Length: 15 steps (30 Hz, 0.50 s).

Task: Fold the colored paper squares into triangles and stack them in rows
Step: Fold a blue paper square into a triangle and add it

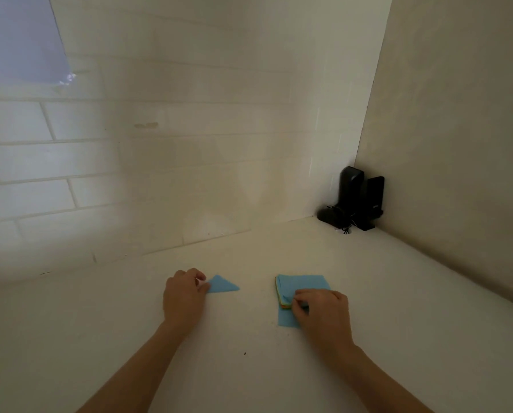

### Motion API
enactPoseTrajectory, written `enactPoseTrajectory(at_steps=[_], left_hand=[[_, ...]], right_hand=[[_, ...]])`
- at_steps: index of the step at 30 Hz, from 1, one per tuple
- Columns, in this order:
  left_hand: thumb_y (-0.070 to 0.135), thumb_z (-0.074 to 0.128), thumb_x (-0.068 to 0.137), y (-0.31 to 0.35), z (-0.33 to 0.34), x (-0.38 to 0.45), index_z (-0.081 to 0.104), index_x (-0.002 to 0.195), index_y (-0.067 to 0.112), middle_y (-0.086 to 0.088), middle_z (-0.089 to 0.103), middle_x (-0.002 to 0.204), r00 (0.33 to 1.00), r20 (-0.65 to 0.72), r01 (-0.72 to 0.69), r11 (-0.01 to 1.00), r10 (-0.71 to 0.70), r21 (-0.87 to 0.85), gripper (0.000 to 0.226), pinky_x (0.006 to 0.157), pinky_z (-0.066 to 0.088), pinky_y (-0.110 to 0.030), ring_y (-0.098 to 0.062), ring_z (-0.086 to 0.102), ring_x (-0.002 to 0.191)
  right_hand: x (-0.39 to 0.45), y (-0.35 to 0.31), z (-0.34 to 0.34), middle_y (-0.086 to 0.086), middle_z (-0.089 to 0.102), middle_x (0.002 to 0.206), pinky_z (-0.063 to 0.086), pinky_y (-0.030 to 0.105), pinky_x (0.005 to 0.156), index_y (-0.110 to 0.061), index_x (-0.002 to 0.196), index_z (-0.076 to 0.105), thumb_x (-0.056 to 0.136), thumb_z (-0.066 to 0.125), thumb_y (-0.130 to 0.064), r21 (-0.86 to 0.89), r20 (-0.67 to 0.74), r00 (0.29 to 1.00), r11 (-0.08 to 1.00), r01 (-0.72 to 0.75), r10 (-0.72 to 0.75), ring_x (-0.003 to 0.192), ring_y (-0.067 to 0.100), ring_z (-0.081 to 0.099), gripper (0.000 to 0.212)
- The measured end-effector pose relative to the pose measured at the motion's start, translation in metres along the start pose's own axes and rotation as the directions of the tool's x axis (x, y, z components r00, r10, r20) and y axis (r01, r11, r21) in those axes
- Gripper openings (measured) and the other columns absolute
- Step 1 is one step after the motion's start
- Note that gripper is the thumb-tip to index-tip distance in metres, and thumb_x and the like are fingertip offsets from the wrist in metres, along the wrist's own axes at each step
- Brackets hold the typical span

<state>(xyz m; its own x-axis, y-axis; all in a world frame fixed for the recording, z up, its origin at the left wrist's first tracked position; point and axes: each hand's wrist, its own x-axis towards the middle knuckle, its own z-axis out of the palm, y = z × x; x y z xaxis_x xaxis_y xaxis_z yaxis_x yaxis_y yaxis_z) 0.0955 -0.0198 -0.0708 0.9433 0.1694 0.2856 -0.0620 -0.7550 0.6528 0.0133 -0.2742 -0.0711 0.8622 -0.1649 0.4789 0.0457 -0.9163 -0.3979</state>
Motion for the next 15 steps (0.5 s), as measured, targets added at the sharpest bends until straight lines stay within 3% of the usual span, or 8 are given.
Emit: enactPoseTrajectory(at_steps=[3, 6, 9, 12, 15], left_hand=[[0.02, 0.067, 0.083, 0.004, -0.003, -0.008, 0.06, 0.103, 0.017, -0.005, 0.055, 0.095, 0.992, -0.114, -0.056, 0.996, 0.048, -0.067, 0.021, 0.075, 0.041, -0.033, -0.022, 0.046, 0.093], [0.016, 0.066, 0.084, 0.019, -0.009, -0.023, 0.059, 0.101, 0.019, 0.0, 0.054, 0.095, 0.957, -0.201, -0.232, 0.968, 0.209, -0.099, 0.019, 0.074, 0.036, -0.027, -0.015, 0.042, 0.089], [0.015, 0.068, 0.082, 0.04, -0.009, -0.046, 0.06, 0.092, 0.021, 0.007, 0.055, 0.092, 0.903, -0.169, -0.419, 0.899, 0.396, -0.126, 0.013, 0.073, 0.034, -0.02, -0.011, 0.044, 0.085], [0.019, 0.068, 0.082, 0.053, -0.003, -0.067, 0.059, 0.089, 0.024, 0.01, 0.053, 0.088, 0.88, -0.11, -0.475, 0.863, 0.463, -0.171, 0.013, 0.073, 0.035, -0.015, -0.009, 0.046, 0.083], [0.022, 0.067, 0.083, 0.059, -0.001, -0.081, 0.059, 0.094, 0.025, 0.012, 0.052, 0.091, 0.862, -0.044, -0.501, 0.839, 0.504, -0.211, 0.014, 0.074, 0.038, -0.016, -0.005, 0.047, 0.086]], right_hand=[[-0.001, -0.004, -0.006, -0.011, 0.072, 0.078, 0.035, 0.03, 0.082, -0.026, 0.061, 0.068, 0.071, 0.075, -0.021, 0.001, -0.064, 0.998, 1.0, -0.012, 0.012, 0.076, 0.007, 0.064, 0.014], [0.0, -0.005, -0.019, -0.015, 0.072, 0.084, 0.033, 0.03, 0.086, -0.028, 0.064, 0.07, 0.069, 0.08, -0.022, 0.022, -0.141, 0.99, 1.0, 0.021, -0.018, 0.081, 0.006, 0.063, 0.012], [-0.002, -0.005, -0.027, -0.016, 0.071, 0.084, 0.031, 0.029, 0.087, -0.031, 0.066, 0.071, 0.069, 0.08, -0.028, 0.032, -0.085, 0.996, 0.999, 0.006, -0.003, 0.083, 0.004, 0.061, 0.01], [-0.006, -0.002, -0.024, -0.02, 0.07, 0.081, 0.043, 0.035, 0.086, -0.034, 0.07, 0.073, 0.07, 0.077, -0.037, 0.074, -0.018, 1.0, 0.997, -0.018, 0.019, 0.078, 0.001, 0.061, 0.005], [-0.011, -0.005, -0.034, -0.018, 0.07, 0.078, 0.042, 0.033, 0.082, -0.033, 0.073, 0.072, 0.071, 0.078, -0.036, 0.083, -0.137, 0.99, 0.997, 0.002, 0.009, 0.075, 0.003, 0.061, 0.007]])
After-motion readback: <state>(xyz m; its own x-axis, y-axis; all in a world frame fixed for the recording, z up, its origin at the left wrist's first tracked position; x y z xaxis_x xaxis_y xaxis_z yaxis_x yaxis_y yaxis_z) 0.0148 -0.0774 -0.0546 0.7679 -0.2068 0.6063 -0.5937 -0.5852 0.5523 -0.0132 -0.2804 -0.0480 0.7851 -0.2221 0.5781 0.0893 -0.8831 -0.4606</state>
